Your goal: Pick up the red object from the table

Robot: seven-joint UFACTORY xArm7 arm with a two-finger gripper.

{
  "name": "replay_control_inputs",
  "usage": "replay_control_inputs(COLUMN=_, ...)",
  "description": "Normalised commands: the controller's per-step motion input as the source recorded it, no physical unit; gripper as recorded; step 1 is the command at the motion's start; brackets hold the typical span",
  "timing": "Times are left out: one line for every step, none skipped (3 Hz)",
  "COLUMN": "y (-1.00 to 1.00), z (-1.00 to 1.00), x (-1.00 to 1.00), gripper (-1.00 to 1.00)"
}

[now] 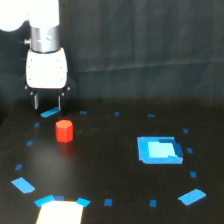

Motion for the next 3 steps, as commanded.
replay_control_inputs(y=-1.0, z=-0.55, x=0.37, gripper=1.0)
replay_control_inputs(y=-1.0, z=-0.09, x=0.3, gripper=1.0)
replay_control_inputs(y=-1.0, z=-0.14, x=0.63, gripper=1.0)
